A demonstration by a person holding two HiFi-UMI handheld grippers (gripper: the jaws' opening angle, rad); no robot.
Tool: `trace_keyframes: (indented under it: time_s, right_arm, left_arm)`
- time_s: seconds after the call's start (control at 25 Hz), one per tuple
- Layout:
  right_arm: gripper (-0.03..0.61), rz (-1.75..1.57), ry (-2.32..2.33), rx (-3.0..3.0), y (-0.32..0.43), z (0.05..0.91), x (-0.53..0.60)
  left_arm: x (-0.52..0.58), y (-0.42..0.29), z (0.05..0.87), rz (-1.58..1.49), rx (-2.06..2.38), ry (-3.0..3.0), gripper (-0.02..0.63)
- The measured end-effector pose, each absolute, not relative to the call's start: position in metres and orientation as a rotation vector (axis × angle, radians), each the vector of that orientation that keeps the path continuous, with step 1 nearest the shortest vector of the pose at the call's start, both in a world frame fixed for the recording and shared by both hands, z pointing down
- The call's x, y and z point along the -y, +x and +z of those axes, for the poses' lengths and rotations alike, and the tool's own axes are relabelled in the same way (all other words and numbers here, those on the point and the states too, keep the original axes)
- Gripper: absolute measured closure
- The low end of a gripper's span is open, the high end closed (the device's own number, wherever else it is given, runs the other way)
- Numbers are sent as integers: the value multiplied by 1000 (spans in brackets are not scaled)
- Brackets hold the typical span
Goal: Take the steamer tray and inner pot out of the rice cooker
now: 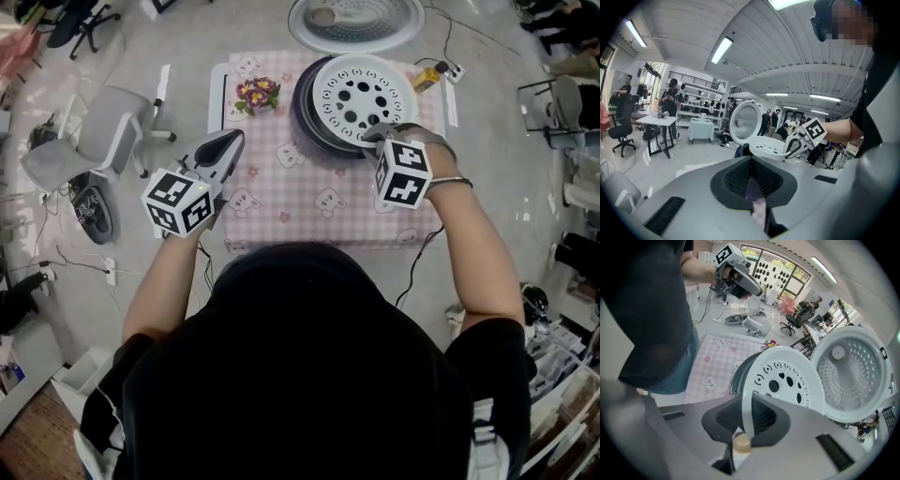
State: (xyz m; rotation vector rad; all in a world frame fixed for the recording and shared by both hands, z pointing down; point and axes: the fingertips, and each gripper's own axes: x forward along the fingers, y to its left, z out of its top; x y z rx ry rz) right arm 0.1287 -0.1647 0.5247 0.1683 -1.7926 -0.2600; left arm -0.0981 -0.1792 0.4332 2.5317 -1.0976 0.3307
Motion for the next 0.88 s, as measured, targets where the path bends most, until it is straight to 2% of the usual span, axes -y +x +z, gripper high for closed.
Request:
trace_keyframes:
  time_s: [0.36,0.88]
  right_arm:
    - [545,-258,274,1778,136,500,157]
    - [545,-163,501,1726,196,470,140]
  left_arm:
    - [166,-101,428,325,1048,2563,591]
    - [150,-88,421,337,942,2626,591]
